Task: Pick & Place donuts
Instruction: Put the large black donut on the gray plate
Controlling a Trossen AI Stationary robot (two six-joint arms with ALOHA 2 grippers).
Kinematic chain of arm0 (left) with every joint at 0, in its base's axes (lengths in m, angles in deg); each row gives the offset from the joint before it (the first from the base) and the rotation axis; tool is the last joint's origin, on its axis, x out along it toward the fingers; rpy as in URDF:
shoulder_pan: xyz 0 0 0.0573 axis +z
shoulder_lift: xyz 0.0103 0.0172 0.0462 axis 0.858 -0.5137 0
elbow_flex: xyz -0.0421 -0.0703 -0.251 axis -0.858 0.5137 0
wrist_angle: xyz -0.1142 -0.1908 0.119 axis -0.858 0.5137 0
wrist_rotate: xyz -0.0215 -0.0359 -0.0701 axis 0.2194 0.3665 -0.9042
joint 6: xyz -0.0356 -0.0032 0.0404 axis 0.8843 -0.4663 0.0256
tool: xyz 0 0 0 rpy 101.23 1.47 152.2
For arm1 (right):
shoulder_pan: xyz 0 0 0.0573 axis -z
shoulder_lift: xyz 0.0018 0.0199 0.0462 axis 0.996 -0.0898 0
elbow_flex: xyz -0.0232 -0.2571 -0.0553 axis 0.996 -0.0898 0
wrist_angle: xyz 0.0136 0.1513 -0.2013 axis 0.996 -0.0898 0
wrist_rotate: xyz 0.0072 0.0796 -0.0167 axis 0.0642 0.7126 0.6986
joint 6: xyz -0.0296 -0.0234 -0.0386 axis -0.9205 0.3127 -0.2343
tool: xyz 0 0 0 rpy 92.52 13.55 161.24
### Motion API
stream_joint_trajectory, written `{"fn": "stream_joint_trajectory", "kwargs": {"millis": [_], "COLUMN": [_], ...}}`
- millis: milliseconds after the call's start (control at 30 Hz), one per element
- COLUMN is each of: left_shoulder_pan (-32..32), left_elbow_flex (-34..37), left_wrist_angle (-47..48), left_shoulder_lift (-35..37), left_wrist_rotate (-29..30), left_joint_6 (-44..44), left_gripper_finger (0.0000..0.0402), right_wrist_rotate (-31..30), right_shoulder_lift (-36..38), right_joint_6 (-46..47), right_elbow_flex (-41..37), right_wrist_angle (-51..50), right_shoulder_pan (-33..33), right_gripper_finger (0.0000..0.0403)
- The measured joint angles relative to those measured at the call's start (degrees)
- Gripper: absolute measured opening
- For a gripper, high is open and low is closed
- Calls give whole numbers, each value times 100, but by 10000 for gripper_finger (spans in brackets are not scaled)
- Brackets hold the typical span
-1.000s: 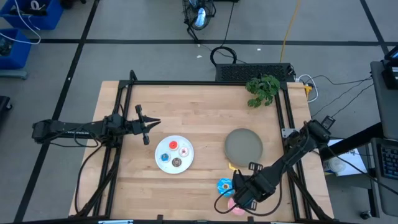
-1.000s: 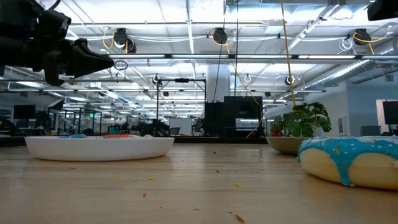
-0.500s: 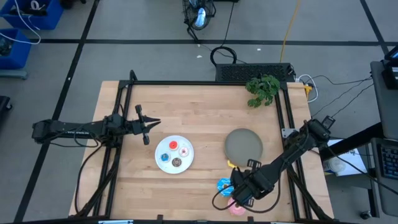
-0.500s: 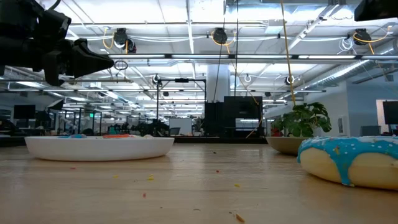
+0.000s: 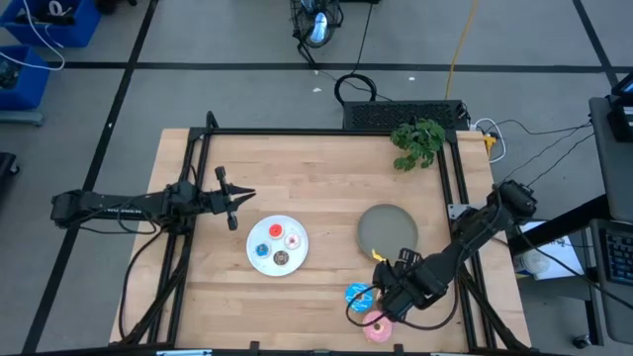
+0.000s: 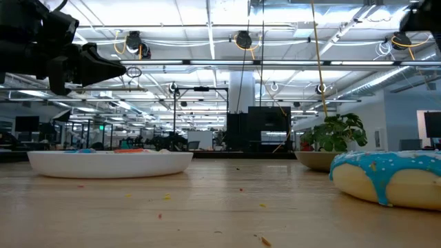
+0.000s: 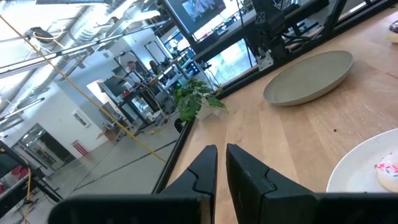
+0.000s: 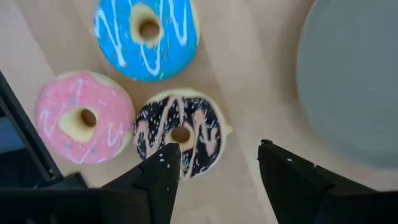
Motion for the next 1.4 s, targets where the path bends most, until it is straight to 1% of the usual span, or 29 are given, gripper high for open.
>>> {"fn": "stream_joint_trajectory", "kwargs": {"millis": [167, 233, 633, 767, 933, 1200, 1300, 1400], "left_shoulder_pan": [0, 0, 0, 0, 0, 0, 0, 0], "left_elbow_flex": [-1, 0, -2, 0, -2, -2, -2, -2], "left_wrist_angle": [4, 4, 9, 9, 7, 7, 7, 7], "left_shoulder_lift": [-1, -1, 0, -2, 1, -2, -1, -1], "left_wrist_rotate": [0, 0, 0, 0, 1, 9, 9, 9], "left_joint_6": [10, 29, 129, 131, 134, 147, 146, 146], "left_gripper_finger": [42, 42, 42, 42, 42, 42, 42, 42], "right_wrist_rotate": [711, 857, 845, 720, 722, 873, 869, 869], "right_shoulder_lift": [6, 6, 8, 8, 8, 19, 13, 10], "right_joint_6": [65, 60, 10, -8, 9, 91, 62, 36], "right_elbow_flex": [-551, -739, -1579, -1793, -2087, -2526, -2542, -2542], "right_wrist_angle": [538, 713, 1784, 2203, 2637, 3009, 2944, 2935], "right_shoulder_pan": [124, 149, 151, 151, 153, 154, 156, 156], "right_gripper_finger": [202, 201, 202, 202, 201, 200, 185, 145]}}
